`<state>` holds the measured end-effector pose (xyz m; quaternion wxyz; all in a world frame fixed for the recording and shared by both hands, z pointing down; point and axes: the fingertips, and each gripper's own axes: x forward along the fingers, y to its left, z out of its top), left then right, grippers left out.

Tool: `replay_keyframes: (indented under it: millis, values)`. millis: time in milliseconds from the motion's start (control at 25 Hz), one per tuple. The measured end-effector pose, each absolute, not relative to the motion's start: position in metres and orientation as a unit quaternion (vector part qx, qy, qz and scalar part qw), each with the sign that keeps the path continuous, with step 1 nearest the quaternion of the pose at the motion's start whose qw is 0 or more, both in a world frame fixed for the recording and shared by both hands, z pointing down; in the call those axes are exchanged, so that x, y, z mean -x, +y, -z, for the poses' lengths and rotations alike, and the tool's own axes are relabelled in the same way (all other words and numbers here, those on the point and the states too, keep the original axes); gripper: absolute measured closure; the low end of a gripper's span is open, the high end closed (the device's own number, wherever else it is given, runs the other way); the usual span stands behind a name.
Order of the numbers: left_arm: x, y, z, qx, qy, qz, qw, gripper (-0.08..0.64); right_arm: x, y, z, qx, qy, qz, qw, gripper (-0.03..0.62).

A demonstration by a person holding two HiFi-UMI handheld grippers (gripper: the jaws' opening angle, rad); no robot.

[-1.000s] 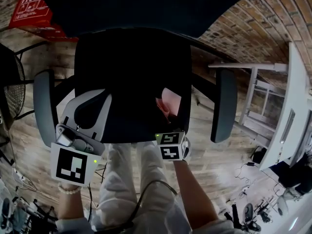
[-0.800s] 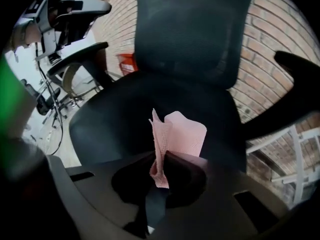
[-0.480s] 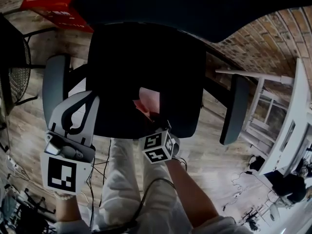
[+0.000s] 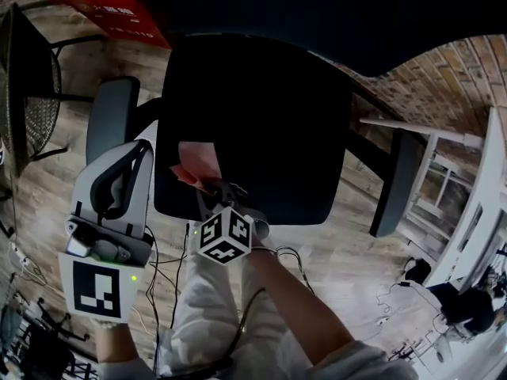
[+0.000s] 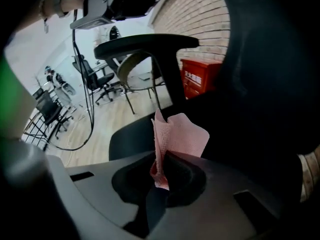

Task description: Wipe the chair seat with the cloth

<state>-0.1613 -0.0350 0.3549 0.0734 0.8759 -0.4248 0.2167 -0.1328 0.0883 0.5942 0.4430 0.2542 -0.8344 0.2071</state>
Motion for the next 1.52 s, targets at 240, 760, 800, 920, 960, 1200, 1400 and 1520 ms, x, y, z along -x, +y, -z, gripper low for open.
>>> replay_keyframes:
  millis: [240,760,800,920,960,1200,1400,1520]
  values:
    - [0.170,-0.036,-0.352,-0.874,-0.428,-0.219,0.073,0.541,0.176,0.087,-0.583,-0.213,-0.859,-0.188,0.425,0.538]
    - [0.145,-0.031,-0.358,-0.884,-0.401,-0.231,0.073,0.541,0.107,0.110,-0.604,-0.252,-0.823,-0.206,0.465,0.538]
    - [0.141,-0.030,-0.359,-0.885,-0.399,-0.230,0.074,0.541,0.097,0.112,-0.605,-0.259,-0.818,-0.210,0.468,0.538]
    - [0.127,-0.029,-0.359,-0.889,-0.392,-0.226,0.074,0.541,0.067,0.117,-0.607,-0.285,-0.802,-0.222,0.476,0.538]
    - [0.122,-0.028,-0.360,-0.890,-0.389,-0.225,0.074,0.541,0.056,0.119,-0.608,-0.295,-0.795,-0.227,0.479,0.538]
    - [0.090,-0.026,-0.365,-0.898,-0.368,-0.229,0.076,0.541,-0.018,0.131,-0.609,-0.359,-0.750,-0.260,0.491,0.539]
    - [0.064,-0.023,-0.368,-0.905,-0.352,-0.226,0.078,0.541,-0.082,0.147,-0.608,-0.410,-0.711,-0.287,0.494,0.538]
    - [0.050,-0.020,-0.371,-0.908,-0.340,-0.230,0.078,0.541,-0.119,0.158,-0.607,-0.435,-0.688,-0.296,0.501,0.538]
